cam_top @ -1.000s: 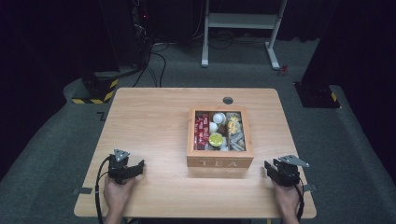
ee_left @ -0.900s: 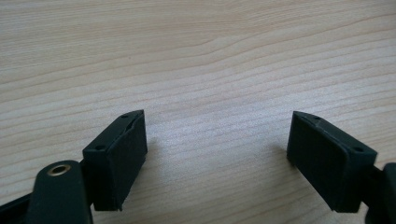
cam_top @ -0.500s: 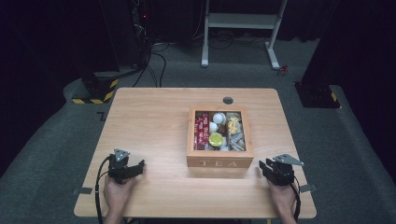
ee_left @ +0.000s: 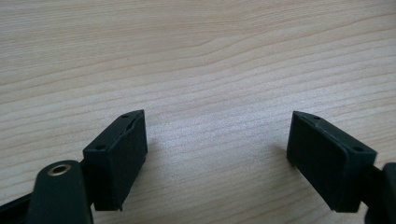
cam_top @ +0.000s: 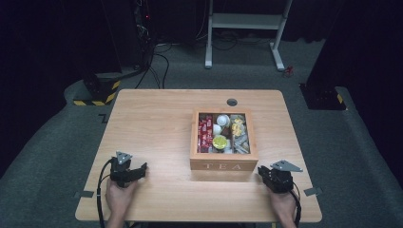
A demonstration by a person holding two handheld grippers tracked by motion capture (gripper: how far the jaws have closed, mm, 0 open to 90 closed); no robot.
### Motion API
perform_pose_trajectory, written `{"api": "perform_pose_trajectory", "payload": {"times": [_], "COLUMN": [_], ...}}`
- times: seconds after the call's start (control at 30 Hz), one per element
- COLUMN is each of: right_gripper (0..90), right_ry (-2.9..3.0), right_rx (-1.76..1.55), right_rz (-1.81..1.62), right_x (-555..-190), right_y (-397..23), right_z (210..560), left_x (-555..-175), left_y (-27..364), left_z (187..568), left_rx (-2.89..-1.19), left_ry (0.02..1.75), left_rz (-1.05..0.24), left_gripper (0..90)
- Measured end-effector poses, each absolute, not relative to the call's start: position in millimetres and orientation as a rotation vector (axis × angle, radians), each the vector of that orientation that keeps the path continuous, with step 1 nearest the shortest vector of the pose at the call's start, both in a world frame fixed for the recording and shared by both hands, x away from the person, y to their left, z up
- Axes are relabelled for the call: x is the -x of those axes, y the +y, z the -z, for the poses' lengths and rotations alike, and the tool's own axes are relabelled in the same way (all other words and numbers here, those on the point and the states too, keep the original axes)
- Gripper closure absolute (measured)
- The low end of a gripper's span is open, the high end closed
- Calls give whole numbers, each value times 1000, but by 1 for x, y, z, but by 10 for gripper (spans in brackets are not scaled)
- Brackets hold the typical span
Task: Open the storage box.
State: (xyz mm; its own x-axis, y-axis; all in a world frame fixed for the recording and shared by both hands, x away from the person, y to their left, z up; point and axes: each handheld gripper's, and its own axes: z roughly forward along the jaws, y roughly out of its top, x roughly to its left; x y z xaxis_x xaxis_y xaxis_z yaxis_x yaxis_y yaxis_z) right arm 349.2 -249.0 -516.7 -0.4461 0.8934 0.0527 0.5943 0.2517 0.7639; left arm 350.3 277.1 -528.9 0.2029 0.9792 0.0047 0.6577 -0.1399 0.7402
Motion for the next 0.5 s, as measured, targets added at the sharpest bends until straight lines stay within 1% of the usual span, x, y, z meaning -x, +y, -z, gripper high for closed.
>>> {"api": "perform_pose_trajectory", "payload": {"times": [0.07, 0.1, 0.23, 0.5], "right_gripper": [822, 848, 882, 900], "right_ry": [2149, 2150, 2150, 2197], "right_rx": [-1338, -1333, -1344, -1304], "right_rz": [-1030, -1036, -1078, -1077], "right_x": [-348, -345, -342, -340], "right_y": [-248, -245, -243, -237], "right_z": [517, 517, 521, 517], "left_x": [-350, -350, -350, -350], "left_y": [277, 277, 277, 277], "left_z": [529, 529, 529, 529], "left_rx": [-1872, -1872, -1872, -1872], "left_ry": [1521, 1520, 1520, 1520], "left_rz": [-678, -677, -678, -678], "left_gripper": [205, 206, 206, 206]}}
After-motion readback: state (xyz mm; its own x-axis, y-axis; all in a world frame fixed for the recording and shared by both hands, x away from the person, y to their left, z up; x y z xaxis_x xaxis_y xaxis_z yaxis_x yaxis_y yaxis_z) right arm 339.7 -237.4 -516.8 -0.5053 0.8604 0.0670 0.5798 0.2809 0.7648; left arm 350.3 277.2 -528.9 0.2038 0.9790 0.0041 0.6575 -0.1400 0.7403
